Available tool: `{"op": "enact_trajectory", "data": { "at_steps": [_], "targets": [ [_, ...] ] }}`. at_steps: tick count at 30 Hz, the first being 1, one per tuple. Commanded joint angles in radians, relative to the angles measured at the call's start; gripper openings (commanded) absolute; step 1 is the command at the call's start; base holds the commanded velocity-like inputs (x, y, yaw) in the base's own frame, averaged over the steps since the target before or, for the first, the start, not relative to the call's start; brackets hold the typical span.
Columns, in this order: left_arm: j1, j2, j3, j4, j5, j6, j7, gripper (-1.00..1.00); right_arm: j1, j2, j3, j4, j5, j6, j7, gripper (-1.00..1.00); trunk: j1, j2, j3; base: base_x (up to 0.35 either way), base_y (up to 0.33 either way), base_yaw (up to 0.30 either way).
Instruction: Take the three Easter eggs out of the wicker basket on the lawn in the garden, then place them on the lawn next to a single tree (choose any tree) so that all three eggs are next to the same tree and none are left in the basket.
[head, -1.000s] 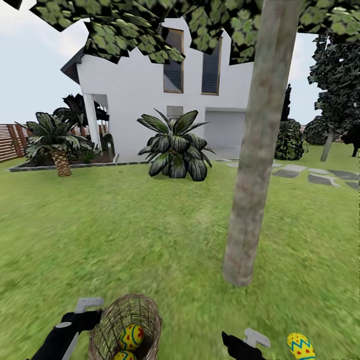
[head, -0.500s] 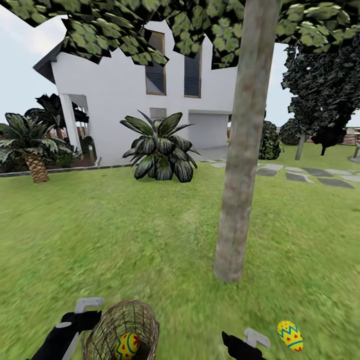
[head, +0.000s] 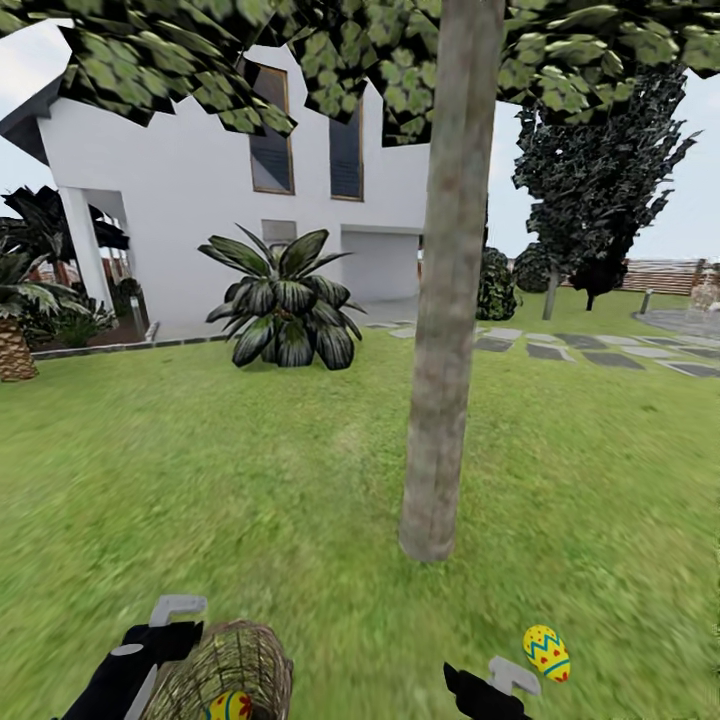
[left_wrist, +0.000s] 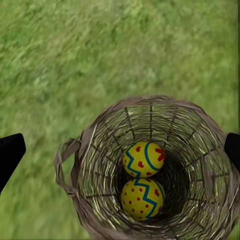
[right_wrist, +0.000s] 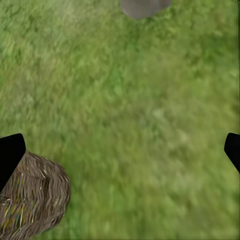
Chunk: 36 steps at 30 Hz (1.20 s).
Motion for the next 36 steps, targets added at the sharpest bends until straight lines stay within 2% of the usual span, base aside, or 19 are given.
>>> {"op": "enact_trajectory", "data": {
  "at_steps": [1,15,33,36],
  "targets": [
    [0.000,0.000,0.000,-0.002,-0.002,0.006,0.002,1.00,-0.001,0.000,0.003,-0.002,-0.006,0.004,-0.004,1.00,0.000,-0.001,-0.001,0.133,0.142,-0.117],
    [0.000,-0.001,-0.002,-0.002,-0.002,0.007,0.001,1.00,-0.001,0.000,0.003,-0.002,-0.005,0.004,-0.004,1.00,0.000,-0.001,0.001,0.029,0.031,-0.026],
    [0.000,-0.002,-0.011,-0.002,-0.001,0.017,-0.004,1.00,-0.001,0.000,0.003,-0.002,-0.006,0.004,-0.004,1.00,0.000,-0.001,0.001,-0.026,-0.034,0.000],
    [0.000,-0.002,-0.011,-0.002,-0.001,0.018,-0.020,1.00,-0.001,0.000,0.003,-0.002,-0.006,0.004,-0.004,1.00,0.012,-0.022,-0.008,0.000,0.000,0.000]
  ]
}}
